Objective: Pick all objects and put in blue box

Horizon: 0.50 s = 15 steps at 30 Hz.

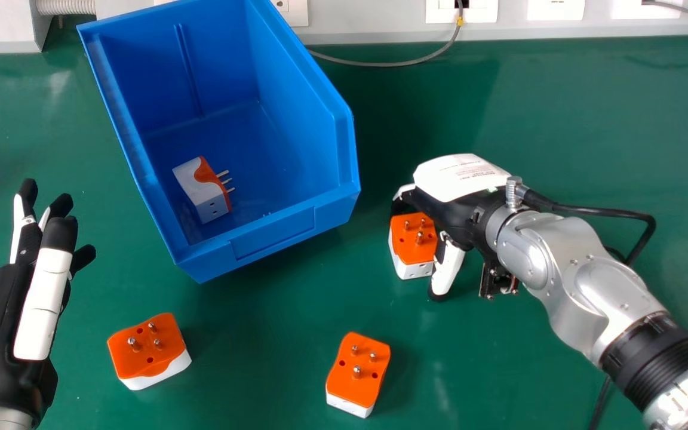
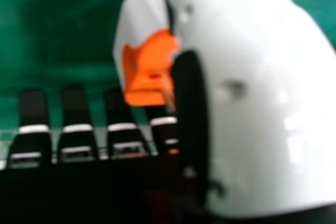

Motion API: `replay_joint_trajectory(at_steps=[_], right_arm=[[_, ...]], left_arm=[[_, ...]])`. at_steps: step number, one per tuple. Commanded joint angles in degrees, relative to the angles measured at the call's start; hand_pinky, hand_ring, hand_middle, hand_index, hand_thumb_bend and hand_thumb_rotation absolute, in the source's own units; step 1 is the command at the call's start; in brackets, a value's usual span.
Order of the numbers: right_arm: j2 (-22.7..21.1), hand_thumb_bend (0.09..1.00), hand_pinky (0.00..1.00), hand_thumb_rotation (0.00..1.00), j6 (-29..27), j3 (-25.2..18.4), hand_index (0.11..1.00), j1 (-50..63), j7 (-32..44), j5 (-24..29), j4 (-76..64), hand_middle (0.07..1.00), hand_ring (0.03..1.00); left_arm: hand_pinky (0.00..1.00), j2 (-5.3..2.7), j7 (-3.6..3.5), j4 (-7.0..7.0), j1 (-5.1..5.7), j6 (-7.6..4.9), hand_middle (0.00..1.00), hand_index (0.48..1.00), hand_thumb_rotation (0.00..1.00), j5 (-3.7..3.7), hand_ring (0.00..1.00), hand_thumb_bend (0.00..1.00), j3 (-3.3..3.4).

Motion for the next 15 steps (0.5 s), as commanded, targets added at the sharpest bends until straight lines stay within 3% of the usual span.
replay_joint_trajectory(at_steps=[1,11,15], right_arm=[[1.46,0.618,0.75,0.1,-0.6,0.6,0.811,-0.69,0.88,0.73,-0.24,0.858,0.832],[2.6,0.618,0.75,0.1,-1.73,0.82,0.813,-1.48,-0.76,0.72,0.78,0.861,0.834],[3.16,0.62,0.75,0.11,-1.68,0.62,0.813,-1.42,-0.63,1.17,0.71,0.861,0.833]], left_arm=[[0.91,-0.23,0.34,-1.08,-0.07,-0.21,0.99,1.0,0.94,0.09,0.98,0.92,0.19],[0.9,-0.29,1.01,-2.11,0.09,0.44,0.98,1.0,0.94,0.63,0.98,0.92,-0.25],[0.91,-0.2,1.14,-1.7,-0.05,0.21,0.98,1.0,0.94,0.77,0.98,0.91,-0.37]])
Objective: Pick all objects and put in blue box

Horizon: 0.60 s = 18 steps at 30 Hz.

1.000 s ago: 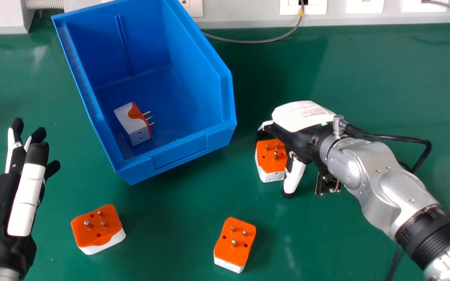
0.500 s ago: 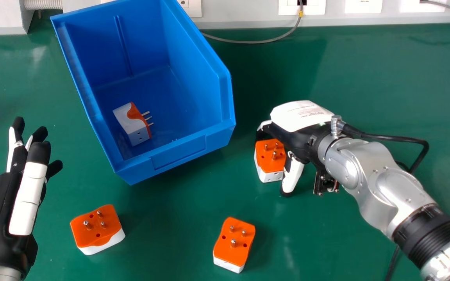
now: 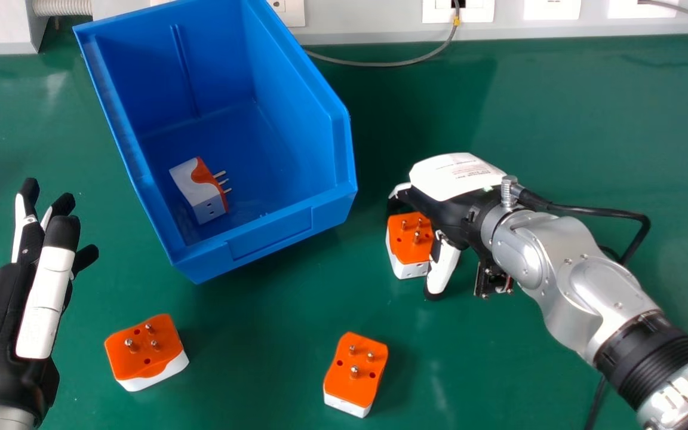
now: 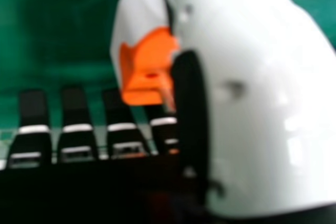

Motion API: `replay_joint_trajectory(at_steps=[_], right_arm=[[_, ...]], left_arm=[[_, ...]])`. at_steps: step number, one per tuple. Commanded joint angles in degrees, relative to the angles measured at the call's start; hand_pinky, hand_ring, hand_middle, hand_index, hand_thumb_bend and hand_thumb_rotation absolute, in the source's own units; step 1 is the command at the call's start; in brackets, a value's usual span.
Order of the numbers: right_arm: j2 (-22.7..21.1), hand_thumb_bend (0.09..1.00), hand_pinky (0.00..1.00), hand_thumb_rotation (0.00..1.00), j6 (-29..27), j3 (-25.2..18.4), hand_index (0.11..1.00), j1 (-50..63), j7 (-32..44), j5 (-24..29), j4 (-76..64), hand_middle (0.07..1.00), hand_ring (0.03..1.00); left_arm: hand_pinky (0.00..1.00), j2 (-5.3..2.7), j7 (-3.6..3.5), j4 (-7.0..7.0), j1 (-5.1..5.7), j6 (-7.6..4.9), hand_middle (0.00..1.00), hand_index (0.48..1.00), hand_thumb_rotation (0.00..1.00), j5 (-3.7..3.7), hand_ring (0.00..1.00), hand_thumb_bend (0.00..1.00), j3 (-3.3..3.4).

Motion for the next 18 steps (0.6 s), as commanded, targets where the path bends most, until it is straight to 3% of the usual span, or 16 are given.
replay_joint_trajectory(at_steps=[1,11,15,18], right_arm=[[2.36,0.62,0.75,0.11,-1.49,0.58,0.813,-1.27,0.35,1.33,0.05,0.861,0.833],[3.89,0.621,0.75,0.12,-1.43,0.52,0.814,-1.8,0.17,1.59,1.35,0.862,0.834],[3.94,0.62,0.74,0.12,-2.17,0.91,0.809,-2.03,-0.61,1.21,2.33,0.858,0.822],[3.92,0.619,0.72,0.11,-2.28,1.25,0.793,-2.24,-1.68,0.68,2.83,0.845,0.802]], left_arm=[[0.91,-0.2,0.24,-1.34,-0.08,-0.37,0.98,1.0,0.94,0.41,0.98,0.91,0.03],[0.91,-0.16,0.16,-1.74,0.09,-0.42,0.99,1.0,0.94,0.28,0.98,0.9,-0.05],[0.91,-0.18,0.14,-1.23,-0.02,-0.66,0.99,1.0,0.94,0.34,0.98,0.9,-0.04],[0.91,-0.21,0.33,-1.76,0.2,-0.25,0.99,1.0,0.94,0.49,0.98,0.9,-0.11]])
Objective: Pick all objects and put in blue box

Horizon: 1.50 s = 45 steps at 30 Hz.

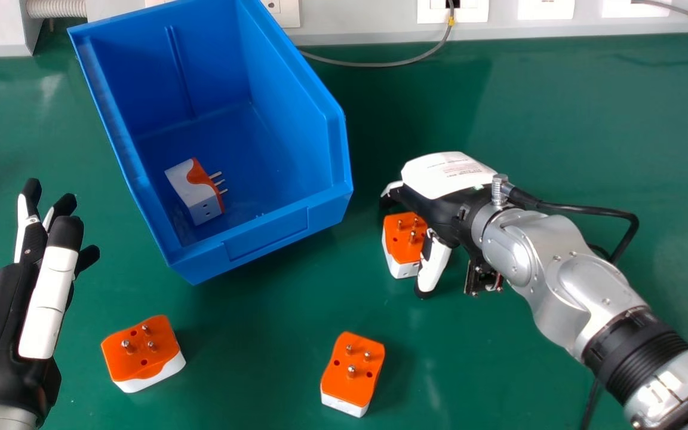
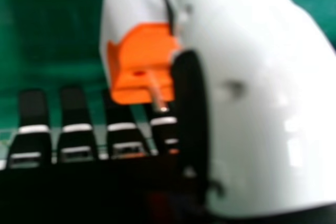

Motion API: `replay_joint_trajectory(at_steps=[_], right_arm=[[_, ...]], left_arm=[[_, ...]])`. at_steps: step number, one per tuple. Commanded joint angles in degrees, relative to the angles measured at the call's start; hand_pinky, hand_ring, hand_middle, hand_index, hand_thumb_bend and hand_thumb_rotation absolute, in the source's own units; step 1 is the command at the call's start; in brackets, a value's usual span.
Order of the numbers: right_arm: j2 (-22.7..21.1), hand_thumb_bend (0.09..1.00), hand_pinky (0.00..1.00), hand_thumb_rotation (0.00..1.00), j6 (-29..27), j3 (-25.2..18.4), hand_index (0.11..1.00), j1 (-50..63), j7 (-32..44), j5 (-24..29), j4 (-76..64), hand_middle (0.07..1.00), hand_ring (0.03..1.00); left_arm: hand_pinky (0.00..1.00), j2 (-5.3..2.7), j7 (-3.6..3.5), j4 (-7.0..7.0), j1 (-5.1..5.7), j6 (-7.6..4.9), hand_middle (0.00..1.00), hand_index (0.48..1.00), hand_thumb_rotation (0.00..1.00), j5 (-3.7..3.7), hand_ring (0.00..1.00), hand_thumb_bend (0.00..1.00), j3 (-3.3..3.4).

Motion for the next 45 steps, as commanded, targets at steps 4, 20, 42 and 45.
replay_joint_trajectory(at_steps=[4,20,42,45], right_arm=[[1.74,0.609,0.61,0.07,-3.22,1.56,0.736,-0.92,-3.76,-0.18,0.58,0.753,0.683],[1.38,0.525,0.38,0.01,-5.2,1.0,0.549,-0.91,-8.49,-0.1,0.94,0.523,0.464],[-0.53,0.504,0.37,0.0,-6.01,-0.29,0.507,0.05,-9.54,0.54,-1.71,0.491,0.438],[-1.51,0.502,0.36,0.0,-6.4,-0.82,0.513,0.79,-10.49,0.29,-3.26,0.488,0.434]], left_arm=[[0.91,-0.26,0.41,-2.34,0.3,0.15,0.99,1.0,0.94,0.28,0.98,0.9,0.06],[0.92,-0.16,0.3,-2.72,0.18,0.59,0.99,1.0,0.95,0.1,0.98,0.89,0.12],[0.92,0.28,-0.27,-2.29,-0.07,0.64,0.99,1.0,0.95,-0.26,0.98,0.88,0.53],[0.92,0.41,-0.37,-2.6,-0.02,0.88,0.99,1.0,0.95,-0.37,0.98,0.88,0.67]])
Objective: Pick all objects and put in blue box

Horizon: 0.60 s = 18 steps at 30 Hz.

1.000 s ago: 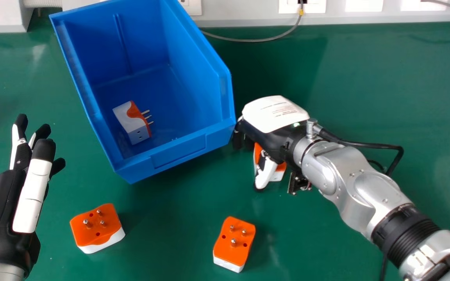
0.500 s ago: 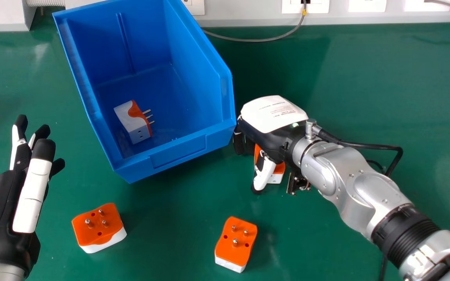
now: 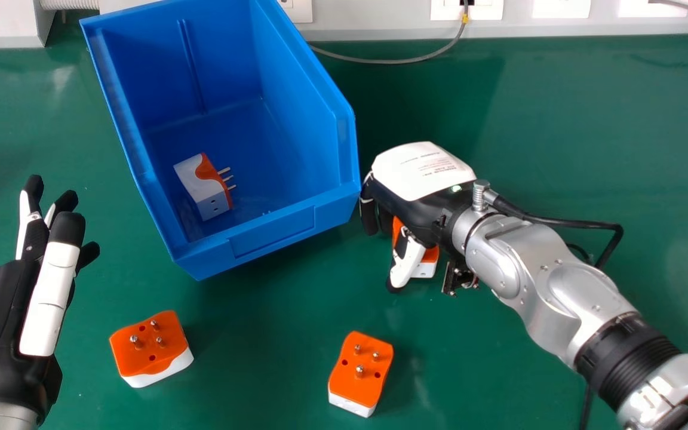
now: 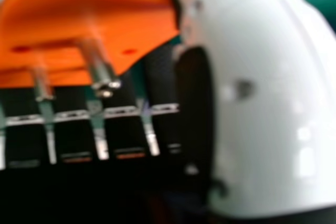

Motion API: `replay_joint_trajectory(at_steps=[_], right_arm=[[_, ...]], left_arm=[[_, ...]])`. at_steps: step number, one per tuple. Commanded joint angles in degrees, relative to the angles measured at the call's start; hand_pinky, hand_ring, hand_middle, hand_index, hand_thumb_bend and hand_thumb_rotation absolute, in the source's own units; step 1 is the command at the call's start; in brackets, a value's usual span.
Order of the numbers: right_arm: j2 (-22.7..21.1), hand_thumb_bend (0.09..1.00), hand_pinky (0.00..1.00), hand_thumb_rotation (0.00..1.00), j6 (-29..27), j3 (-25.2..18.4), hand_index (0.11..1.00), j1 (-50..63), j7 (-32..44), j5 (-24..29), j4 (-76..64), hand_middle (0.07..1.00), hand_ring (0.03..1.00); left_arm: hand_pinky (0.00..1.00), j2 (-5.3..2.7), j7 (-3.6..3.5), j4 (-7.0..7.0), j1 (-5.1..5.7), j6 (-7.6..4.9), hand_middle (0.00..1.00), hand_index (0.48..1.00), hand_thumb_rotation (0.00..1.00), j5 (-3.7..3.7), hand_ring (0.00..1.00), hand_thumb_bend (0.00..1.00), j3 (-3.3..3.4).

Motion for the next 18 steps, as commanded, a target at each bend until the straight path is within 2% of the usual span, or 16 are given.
replay_joint_trajectory(at_steps=[1,4,11,13,18], right_arm=[[-1.52,0.502,0.36,0.0,-0.38,-1.37,0.513,-0.19,-1.87,0.27,-2.44,0.488,0.434],[-2.17,0.501,0.36,0.0,-0.49,-1.76,0.509,0.04,-1.89,0.35,-3.2,0.493,0.433],[-3.17,0.499,0.35,0.0,0.35,-3.44,0.502,1.22,-0.84,1.34,-6.45,0.493,0.428],[-3.42,0.499,0.35,0.0,0.43,-3.99,0.502,1.59,-0.81,1.67,-7.17,0.493,0.428],[-4.28,0.499,0.37,0.0,0.23,-5.33,0.489,3.0,-0.86,2.45,-9.66,0.5,0.443]], left_arm=[[0.92,0.43,-0.3,-1.17,-0.13,-0.22,0.99,1.0,0.95,-0.34,0.98,0.88,0.74],[0.92,0.68,-0.71,-0.54,-0.17,-0.63,0.99,1.0,0.95,-0.59,0.99,0.88,1.16],[0.92,0.79,-1.6,-0.41,-0.15,-0.75,0.99,1.0,0.95,-1.21,0.99,0.88,2.0],[0.92,0.84,-1.78,-0.27,-0.2,-0.86,0.99,1.0,0.95,-1.21,0.99,0.88,2.17],[0.92,0.85,-2.42,1.27,-0.62,-1.74,0.99,1.0,0.95,-1.0,0.99,0.88,2.68]])
